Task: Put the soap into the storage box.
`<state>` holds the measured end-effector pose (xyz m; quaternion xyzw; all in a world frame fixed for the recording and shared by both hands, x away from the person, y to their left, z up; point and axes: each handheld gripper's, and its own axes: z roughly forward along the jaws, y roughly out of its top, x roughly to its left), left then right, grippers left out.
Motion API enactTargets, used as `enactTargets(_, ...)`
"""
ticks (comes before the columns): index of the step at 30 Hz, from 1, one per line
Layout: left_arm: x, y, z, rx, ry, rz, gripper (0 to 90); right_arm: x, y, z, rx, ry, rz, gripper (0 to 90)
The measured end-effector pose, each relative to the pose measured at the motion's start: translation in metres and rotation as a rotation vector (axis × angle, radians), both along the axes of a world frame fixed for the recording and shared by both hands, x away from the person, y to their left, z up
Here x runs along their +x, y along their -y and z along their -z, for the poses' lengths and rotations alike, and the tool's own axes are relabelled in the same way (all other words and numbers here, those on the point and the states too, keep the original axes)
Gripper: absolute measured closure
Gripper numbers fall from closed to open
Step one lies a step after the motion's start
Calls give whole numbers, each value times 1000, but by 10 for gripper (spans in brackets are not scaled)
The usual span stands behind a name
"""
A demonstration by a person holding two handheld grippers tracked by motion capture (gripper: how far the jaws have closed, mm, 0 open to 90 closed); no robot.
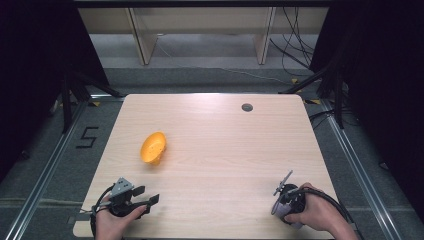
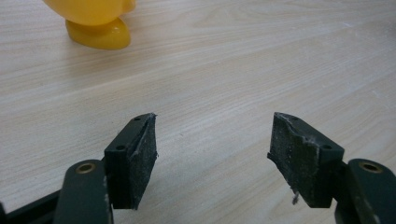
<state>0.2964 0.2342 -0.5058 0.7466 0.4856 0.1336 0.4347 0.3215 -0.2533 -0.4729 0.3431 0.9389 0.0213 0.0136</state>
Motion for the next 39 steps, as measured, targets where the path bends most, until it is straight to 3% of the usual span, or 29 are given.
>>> enactTargets(3,0,0,1,-11,-6,0,314,-1,0,0,12,21,-40,499)
enactTargets(5,0,1,1,-9,-6,1,313,-1,0,-1,13,12,-34,499)
enactTargets(8,0,1,1,-12,-9,5,314,-3,-1,-3,19,36,-36,499)
enactTargets(10,0,2,1,-10,-7,2,313,-3,0,-5,25,66,-78,500)
enactTargets(12,1,1,1,-9,-10,7,313,-2,1,-6,27,64,-102,500)
enactTargets(13,1,2,1,-12,-9,5,313,-2,1,-8,32,91,-118,500)
enactTargets(20,-1,0,-1,-12,-1,8,313,-4,-1,-13,46,156,-166,500)
enactTargets(27,0,1,0,-27,-4,7,317,-10,-9,-18,48,186,-113,500)
enactTargets(28,0,1,0,-27,-5,8,317,-9,-10,-19,54,198,-143,501)
enactTargets(39,0,0,0,-28,-4,8,317,-9,-18,-28,51,308,-169,501)
